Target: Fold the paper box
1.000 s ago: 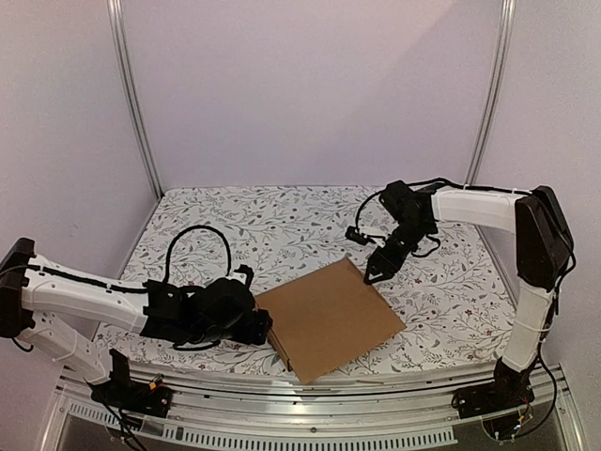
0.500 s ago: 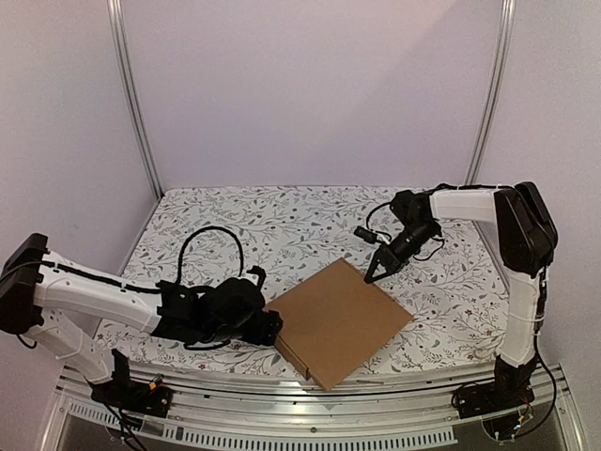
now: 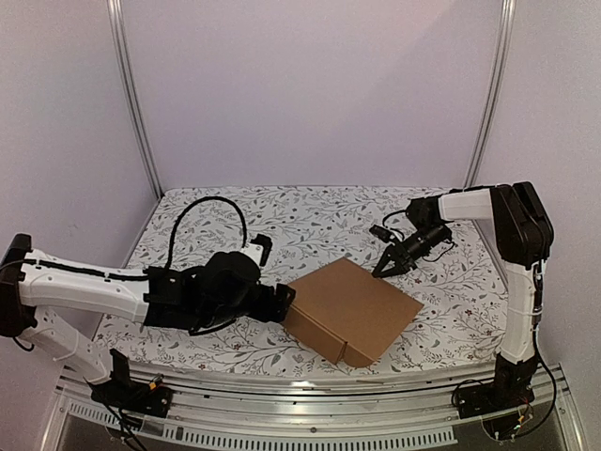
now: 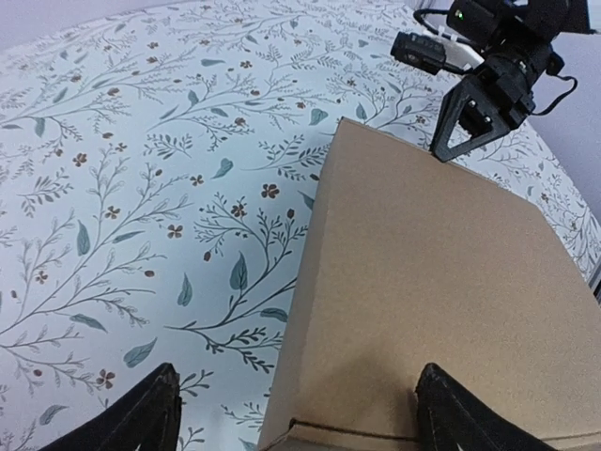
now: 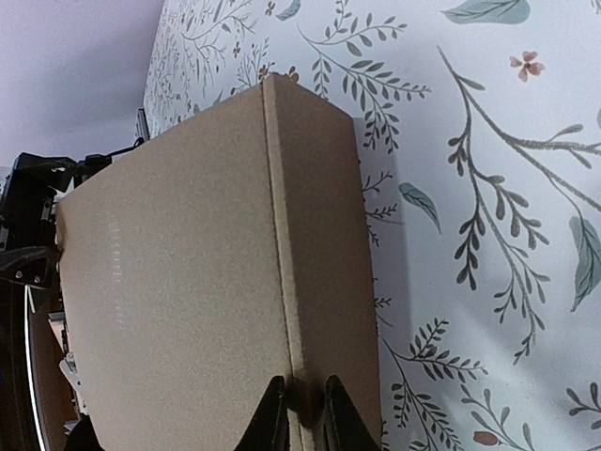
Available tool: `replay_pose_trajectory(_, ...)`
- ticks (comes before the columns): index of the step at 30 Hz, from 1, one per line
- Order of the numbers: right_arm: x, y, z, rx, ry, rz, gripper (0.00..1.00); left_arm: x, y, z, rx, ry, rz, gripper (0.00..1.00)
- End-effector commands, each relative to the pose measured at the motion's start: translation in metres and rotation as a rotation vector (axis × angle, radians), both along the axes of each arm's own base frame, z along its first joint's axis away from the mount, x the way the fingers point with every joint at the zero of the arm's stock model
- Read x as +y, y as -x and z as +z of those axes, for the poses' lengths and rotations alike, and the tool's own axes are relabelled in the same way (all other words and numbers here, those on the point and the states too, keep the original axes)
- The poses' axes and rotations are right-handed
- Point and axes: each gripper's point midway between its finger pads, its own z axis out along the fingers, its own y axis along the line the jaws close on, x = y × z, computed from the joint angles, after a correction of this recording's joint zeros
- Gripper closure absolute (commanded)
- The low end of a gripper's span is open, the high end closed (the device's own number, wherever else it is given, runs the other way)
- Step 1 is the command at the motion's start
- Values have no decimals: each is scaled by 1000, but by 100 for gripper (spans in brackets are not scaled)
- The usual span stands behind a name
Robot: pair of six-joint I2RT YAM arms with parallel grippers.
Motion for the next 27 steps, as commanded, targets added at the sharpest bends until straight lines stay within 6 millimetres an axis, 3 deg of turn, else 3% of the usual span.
replay_pose_trajectory(1,-41,9,-67,47,274,0,87,18,13,47,-155,113,-29,14)
replay_pose_trajectory(3,-42,10,-68,49,278,1,87,22,22,74,-217,186,-61,13)
replay_pose_trajectory(5,-44,10,-69,49,287,2,87,31,33,81,-233,203,-91,14)
replay_pose_trajectory(7,-46,11,-71,47,299,4,87,40,44,67,-199,181,-124,16)
replay_pose_trajectory(10,-47,12,-71,47,304,5,87,58,55,28,-137,118,-126,17)
replay_pose_trajectory(13,-45,12,-69,47,293,5,86,58,57,12,-113,95,-128,18)
replay_pose_trajectory(16,-45,14,-65,46,282,1,84,43,50,14,-147,65,-137,18)
replay_pose_trajectory(18,-49,13,-61,39,291,-10,82,22,43,21,-186,47,-158,17)
replay_pose_trajectory(23,-68,17,-44,38,288,-26,78,-38,25,26,-253,-97,-239,16)
replay_pose_trajectory(27,-93,17,-26,-35,365,-34,70,-68,15,35,-270,-123,-262,15)
